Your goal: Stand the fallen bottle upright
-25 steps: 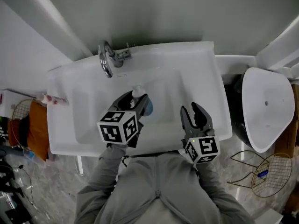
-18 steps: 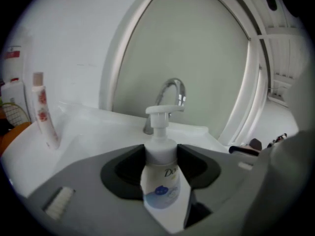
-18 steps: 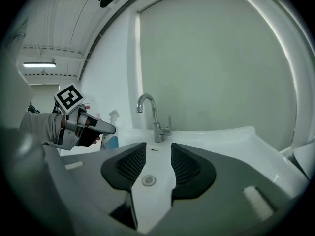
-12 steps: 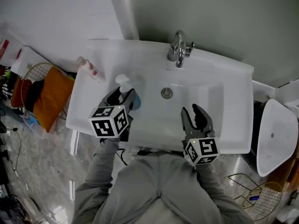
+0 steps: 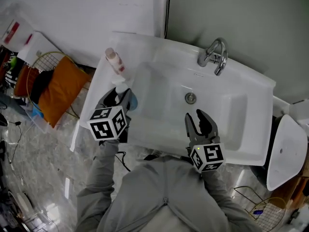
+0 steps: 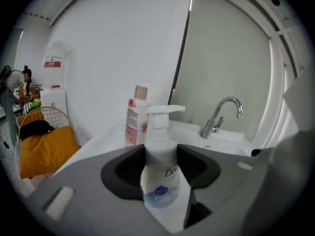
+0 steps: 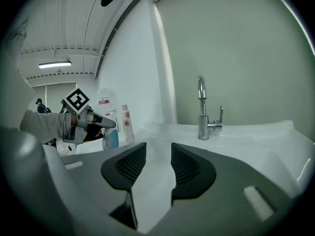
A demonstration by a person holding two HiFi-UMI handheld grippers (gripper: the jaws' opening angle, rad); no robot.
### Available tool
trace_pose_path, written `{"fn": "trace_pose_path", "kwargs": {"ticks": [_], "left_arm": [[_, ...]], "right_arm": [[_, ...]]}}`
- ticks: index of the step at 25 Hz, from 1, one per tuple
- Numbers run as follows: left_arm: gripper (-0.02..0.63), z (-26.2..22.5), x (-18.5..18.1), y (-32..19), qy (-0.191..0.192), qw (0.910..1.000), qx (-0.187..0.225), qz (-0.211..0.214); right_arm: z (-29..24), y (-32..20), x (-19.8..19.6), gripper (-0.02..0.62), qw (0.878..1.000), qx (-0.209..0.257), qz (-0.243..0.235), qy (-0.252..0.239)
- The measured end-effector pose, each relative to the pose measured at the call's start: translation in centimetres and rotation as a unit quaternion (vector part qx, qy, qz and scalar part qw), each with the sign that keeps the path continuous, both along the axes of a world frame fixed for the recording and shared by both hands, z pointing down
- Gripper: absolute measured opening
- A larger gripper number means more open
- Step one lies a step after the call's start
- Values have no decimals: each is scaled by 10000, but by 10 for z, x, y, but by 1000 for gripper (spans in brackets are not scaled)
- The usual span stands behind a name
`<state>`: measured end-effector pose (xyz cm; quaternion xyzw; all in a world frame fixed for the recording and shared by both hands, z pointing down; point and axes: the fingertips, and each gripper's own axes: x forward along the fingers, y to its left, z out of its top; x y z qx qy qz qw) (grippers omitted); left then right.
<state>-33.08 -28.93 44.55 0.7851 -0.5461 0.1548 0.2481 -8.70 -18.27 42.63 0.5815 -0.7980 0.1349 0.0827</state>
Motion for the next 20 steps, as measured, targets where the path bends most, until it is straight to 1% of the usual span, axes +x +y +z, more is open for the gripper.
{"fn": "trace_pose_path", "kwargs": {"ticks": [5,11,16,20], "left_arm": [[259,3,-32,-13,-19,9997,156,-208],[259,7,-61,-30,-169,9978,462,-435],[259,9,-76,-40,-536,9929,872,-613],[259,14,-83,-42,-634,9888,1111,-772]], "right_arm": [[5,-6,-22,141,9998,-87,-158,78],[7,-10,-30,141,9995,-152,-188,227],[8,-10,-29,141,9992,-184,-160,314],[8,-9,-30,141,9990,-196,-158,357]]}}
